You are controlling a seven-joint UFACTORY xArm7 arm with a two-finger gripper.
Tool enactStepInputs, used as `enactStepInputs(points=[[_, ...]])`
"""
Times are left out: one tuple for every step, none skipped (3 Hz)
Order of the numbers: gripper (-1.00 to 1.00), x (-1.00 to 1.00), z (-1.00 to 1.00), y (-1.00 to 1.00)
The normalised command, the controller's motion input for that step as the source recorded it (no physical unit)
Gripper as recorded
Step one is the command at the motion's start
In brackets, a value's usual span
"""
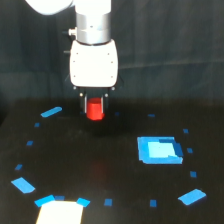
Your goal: Pick up the red object from the table
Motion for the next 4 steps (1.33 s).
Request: enactStepInputs(points=[[-0.89, -0.06, 1.0, 0.06], [-0.84, 0.14, 1.0, -0.18], [-1.0, 0.49, 0.66, -0.18], [-1.0, 0.61, 0.92, -0.46]])
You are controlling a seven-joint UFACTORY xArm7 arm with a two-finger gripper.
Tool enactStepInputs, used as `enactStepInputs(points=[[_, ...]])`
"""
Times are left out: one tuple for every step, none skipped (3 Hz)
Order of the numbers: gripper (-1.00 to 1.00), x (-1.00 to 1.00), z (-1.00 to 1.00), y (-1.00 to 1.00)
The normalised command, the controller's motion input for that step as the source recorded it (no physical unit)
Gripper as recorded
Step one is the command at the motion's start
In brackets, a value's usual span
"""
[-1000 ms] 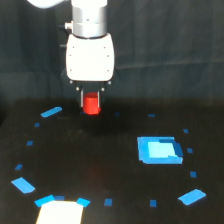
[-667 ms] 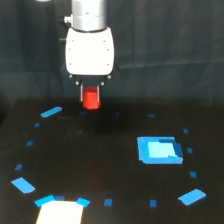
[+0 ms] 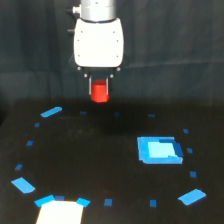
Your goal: Pick up the red object from the table
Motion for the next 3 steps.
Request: enactStepInputs(points=[[-1.0, 1.0, 0.26, -0.15], [-0.6, 0.7, 0.28, -0.2], [-1.0, -0.36, 0.12, 0.42]])
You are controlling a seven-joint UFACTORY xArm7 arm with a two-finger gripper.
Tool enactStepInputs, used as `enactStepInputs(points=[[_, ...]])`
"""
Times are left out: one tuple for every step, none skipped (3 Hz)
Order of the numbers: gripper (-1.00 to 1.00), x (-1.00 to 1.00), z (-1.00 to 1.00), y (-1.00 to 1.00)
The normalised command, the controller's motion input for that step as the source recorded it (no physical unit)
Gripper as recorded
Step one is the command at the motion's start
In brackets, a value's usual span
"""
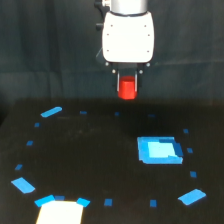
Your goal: Pick up the red object from the table
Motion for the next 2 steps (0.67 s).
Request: enactStepInputs(points=[[-1.0, 0.27, -0.1, -0.08], [-1.0, 0.39, 0.11, -0.15]])
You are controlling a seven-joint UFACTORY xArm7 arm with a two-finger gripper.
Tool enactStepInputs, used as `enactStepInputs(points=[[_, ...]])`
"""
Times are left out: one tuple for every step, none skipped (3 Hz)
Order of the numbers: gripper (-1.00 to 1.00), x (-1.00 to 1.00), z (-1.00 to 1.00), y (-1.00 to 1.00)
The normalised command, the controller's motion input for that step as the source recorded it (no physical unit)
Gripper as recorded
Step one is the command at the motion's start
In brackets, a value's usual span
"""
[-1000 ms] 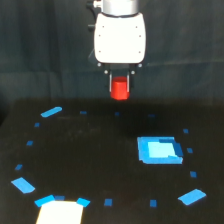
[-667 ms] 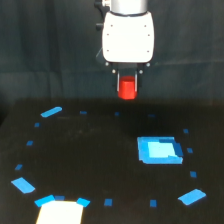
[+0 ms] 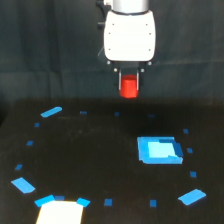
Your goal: Pick up the red object from the table
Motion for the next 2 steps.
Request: enactStepInputs(points=[[-0.93, 0.37, 0.31, 0.06], [-1.0, -0.24, -0.04, 0.19]])
